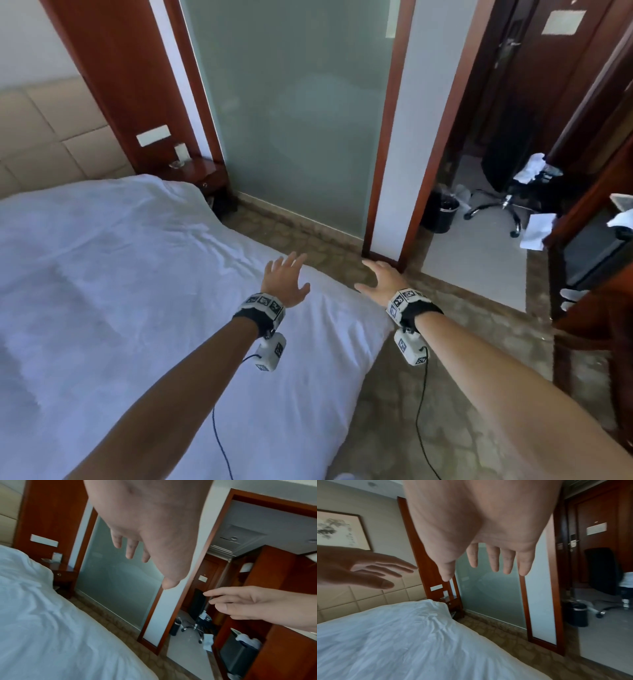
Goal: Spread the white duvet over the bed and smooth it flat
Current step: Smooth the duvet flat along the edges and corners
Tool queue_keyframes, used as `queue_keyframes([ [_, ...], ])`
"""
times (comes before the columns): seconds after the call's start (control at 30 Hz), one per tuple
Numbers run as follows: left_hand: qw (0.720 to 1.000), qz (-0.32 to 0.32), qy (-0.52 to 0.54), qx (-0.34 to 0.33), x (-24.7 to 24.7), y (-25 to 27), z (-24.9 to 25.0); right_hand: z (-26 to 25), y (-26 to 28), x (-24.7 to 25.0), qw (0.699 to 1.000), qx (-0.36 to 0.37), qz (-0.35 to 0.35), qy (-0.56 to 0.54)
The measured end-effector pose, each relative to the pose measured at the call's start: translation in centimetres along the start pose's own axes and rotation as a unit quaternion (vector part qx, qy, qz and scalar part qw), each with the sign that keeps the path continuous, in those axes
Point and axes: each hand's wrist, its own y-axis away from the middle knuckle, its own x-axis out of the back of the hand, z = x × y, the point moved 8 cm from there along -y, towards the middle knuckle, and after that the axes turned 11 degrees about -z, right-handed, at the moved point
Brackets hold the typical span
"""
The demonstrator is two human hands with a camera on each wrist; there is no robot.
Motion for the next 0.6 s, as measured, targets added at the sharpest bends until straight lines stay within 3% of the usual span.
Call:
queue_keyframes([
  [0.33,0.989,0.017,0.041,0.144,2.3,-22.5,-5.2,2.3,-28.2,5.8,0.989,0.113,-0.078,0.061],
  [0.6,0.974,0.021,0.044,0.220,7.8,-39.1,-8.0,3.5,-49.5,14.7,0.977,0.171,-0.109,0.072],
])
